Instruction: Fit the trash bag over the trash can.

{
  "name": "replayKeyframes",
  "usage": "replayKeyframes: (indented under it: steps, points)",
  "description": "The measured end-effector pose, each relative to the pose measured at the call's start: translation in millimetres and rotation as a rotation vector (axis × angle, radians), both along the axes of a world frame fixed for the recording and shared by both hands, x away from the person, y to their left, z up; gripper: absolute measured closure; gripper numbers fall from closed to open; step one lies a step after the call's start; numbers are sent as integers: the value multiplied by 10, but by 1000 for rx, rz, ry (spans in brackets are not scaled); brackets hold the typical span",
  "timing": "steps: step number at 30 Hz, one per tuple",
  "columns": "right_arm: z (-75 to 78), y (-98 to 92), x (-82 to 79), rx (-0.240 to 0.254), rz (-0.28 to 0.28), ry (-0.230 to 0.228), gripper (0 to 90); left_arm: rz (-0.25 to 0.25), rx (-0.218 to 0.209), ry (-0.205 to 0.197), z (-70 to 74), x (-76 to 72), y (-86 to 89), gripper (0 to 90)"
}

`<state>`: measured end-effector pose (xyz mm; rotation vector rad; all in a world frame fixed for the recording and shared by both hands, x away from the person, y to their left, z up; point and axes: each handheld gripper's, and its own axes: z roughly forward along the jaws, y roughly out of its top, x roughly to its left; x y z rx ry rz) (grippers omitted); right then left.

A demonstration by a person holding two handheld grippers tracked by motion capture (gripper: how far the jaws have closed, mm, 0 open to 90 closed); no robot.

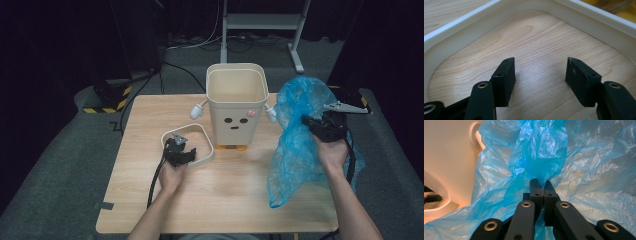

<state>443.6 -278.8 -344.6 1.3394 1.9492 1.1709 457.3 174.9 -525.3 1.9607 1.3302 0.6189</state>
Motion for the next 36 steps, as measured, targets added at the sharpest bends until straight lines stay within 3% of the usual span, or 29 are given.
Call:
replayKeyframes:
  steps: [16, 22, 36]
  points:
    - [289, 107, -8, 12, 44, -28, 891, -2, 4, -8, -4, -5, -1, 414]
    - [446, 145, -46, -11, 60, -53, 891, -2, 5, -8, -3, -7, -1, 414]
    - [744, 207, -78, 9, 97, -76, 891, -8, 5, -9, -3, -8, 2, 422]
